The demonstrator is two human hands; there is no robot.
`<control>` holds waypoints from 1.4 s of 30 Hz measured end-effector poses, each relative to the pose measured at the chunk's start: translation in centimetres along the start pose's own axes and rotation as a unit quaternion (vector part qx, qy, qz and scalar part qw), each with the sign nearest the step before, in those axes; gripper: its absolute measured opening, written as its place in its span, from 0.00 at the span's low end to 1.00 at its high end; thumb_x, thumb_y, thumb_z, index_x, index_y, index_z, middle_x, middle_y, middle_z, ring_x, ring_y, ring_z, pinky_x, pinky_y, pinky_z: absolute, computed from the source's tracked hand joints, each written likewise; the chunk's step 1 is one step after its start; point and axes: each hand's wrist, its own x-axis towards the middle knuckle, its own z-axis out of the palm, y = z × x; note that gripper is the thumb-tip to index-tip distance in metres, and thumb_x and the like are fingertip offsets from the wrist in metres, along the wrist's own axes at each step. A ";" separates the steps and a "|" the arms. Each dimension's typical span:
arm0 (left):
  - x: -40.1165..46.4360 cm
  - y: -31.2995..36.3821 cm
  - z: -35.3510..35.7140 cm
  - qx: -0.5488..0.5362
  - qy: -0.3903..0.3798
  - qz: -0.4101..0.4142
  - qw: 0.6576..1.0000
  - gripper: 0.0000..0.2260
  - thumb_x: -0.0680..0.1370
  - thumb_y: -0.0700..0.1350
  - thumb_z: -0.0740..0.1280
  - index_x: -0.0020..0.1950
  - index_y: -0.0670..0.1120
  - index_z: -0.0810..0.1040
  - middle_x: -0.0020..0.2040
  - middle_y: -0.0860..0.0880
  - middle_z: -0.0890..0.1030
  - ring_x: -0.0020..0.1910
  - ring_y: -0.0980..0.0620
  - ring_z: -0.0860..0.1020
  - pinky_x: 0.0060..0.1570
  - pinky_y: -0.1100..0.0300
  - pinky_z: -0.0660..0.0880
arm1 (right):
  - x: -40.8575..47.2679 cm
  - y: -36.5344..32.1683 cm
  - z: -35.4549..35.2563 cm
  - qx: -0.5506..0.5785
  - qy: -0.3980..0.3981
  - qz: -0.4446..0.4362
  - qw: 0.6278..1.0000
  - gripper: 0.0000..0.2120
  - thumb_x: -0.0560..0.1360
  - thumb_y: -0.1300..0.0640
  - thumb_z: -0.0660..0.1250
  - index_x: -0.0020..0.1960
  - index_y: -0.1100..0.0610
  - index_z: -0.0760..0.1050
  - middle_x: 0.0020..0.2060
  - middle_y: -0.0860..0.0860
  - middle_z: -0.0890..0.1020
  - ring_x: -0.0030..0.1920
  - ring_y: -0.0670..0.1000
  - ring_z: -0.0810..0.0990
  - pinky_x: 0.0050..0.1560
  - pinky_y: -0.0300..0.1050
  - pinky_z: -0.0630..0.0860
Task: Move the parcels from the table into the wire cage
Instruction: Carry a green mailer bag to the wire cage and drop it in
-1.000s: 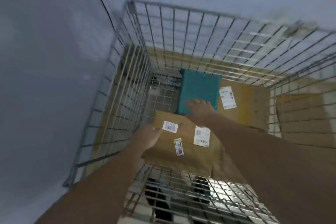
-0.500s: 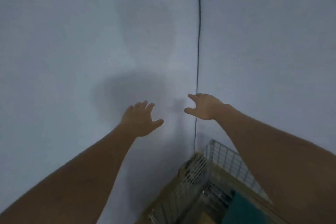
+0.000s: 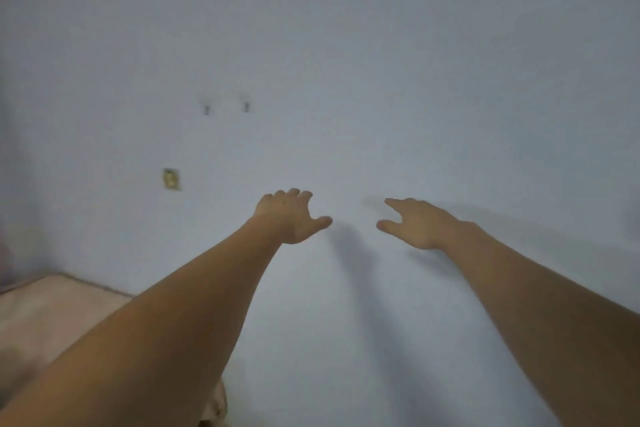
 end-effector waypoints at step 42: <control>-31.3 -69.5 18.7 -0.187 -0.023 -0.707 0.681 0.25 0.84 0.61 0.59 0.71 0.44 0.74 0.62 0.44 0.81 0.57 0.44 0.81 0.57 0.51 0.81 | 20.3 -87.1 37.3 0.067 -0.298 -0.503 0.809 0.29 0.85 0.39 0.55 0.80 0.54 0.64 0.78 0.55 0.70 0.74 0.59 0.71 0.73 0.54 0.67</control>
